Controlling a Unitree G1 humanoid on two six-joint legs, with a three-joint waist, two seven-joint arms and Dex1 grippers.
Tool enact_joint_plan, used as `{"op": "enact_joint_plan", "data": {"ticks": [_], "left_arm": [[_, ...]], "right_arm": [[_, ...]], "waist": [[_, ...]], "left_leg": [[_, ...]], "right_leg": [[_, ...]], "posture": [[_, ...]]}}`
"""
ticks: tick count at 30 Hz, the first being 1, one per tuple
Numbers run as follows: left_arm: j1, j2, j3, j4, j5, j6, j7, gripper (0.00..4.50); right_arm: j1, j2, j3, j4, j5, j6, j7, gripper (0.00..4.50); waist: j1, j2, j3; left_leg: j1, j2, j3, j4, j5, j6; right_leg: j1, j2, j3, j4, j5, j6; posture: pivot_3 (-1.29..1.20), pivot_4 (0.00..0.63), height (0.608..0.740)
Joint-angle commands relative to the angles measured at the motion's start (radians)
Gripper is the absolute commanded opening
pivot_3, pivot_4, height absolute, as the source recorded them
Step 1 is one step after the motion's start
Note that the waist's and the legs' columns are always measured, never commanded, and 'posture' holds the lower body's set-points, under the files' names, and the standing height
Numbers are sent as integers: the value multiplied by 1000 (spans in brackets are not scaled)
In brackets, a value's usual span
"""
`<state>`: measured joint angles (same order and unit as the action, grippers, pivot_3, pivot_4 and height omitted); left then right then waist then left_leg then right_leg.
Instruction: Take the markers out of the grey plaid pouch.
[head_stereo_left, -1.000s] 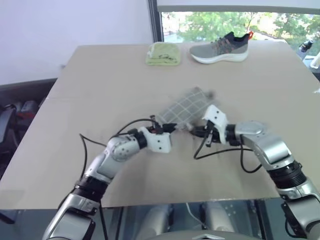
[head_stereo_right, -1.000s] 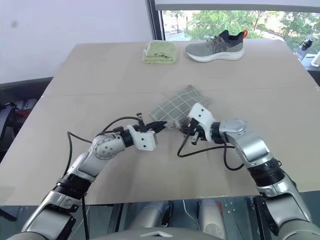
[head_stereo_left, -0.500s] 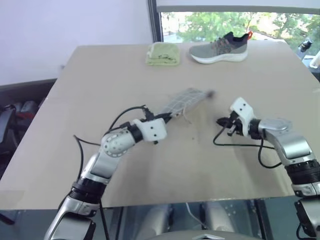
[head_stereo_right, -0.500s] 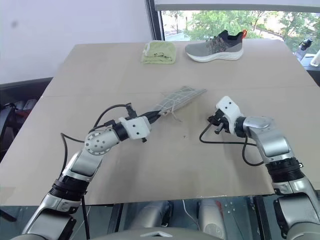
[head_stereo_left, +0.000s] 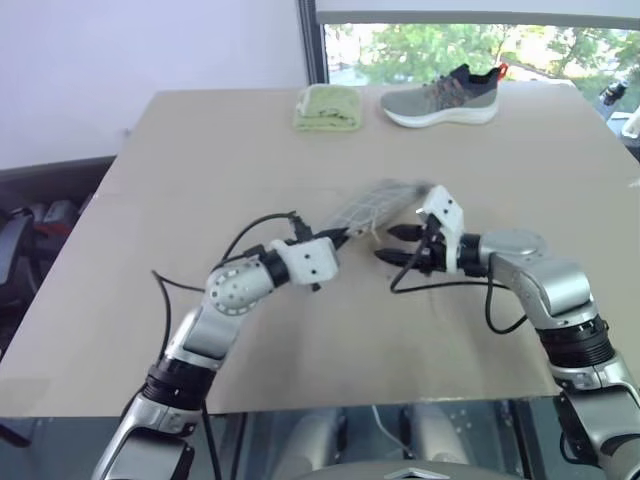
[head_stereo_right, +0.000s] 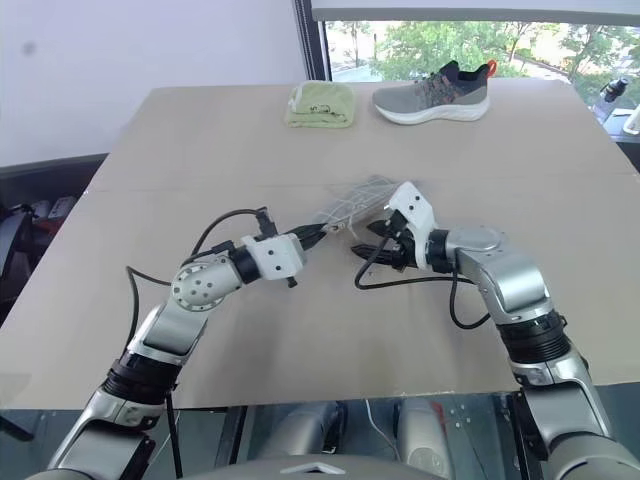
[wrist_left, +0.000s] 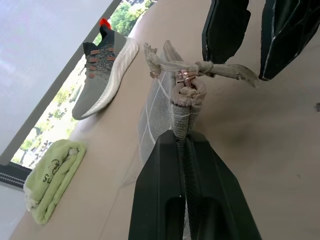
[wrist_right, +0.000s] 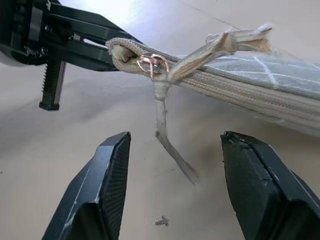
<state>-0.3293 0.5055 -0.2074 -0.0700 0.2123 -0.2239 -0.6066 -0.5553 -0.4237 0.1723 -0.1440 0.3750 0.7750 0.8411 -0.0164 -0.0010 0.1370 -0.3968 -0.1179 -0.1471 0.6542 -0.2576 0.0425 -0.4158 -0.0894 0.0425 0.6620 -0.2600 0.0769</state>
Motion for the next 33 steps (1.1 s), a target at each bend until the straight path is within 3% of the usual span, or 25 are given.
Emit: {"op": "enact_joint_plan", "data": {"ticks": [1, 3, 7, 12, 33], "left_arm": [[-8, -9, 0, -62, -9, 4, 4, 0], [-7, -14, 0, -67, -8, 8, 4, 0], [-4, -19, 1, -73, -11, 16, 3, 0], [-4, -23, 1, -71, -11, 18, 3, 0], [-19, -25, -12, -95, -22, 25, -24, 0]], "right_arm": [[-17, 19, 1, -25, 20, -14, -2, 2889], [-13, 31, -5, -24, 29, -14, -2, 2889], [-13, 47, -23, -24, 43, -19, -11, 1996], [-9, 26, -19, -34, 53, -14, 4, 34], [-26, -81, -136, 84, 21, -45, -74, 34]], "waist": [[1, 0, 0], [1, 0, 0], [1, 0, 0], [1, 0, 0], [3, 0, 0]], "left_leg": [[0, 0, 0, 0, 0, 0], [0, 0, 0, 0, 0, 0], [0, 0, 0, 0, 0, 0], [0, 0, 0, 0, 0, 0], [0, 0, 0, 0, 0, 0]], "right_leg": [[0, 0, 0, 0, 0, 0], [0, 0, 0, 0, 0, 0], [0, 0, 0, 0, 0, 0], [0, 0, 0, 0, 0, 0], [0, 0, 0, 0, 0, 0]], "posture": [[0, 150, 740], [0, 150, 740], [0, 150, 740], [0, 150, 740], [0, 150, 740]]}}
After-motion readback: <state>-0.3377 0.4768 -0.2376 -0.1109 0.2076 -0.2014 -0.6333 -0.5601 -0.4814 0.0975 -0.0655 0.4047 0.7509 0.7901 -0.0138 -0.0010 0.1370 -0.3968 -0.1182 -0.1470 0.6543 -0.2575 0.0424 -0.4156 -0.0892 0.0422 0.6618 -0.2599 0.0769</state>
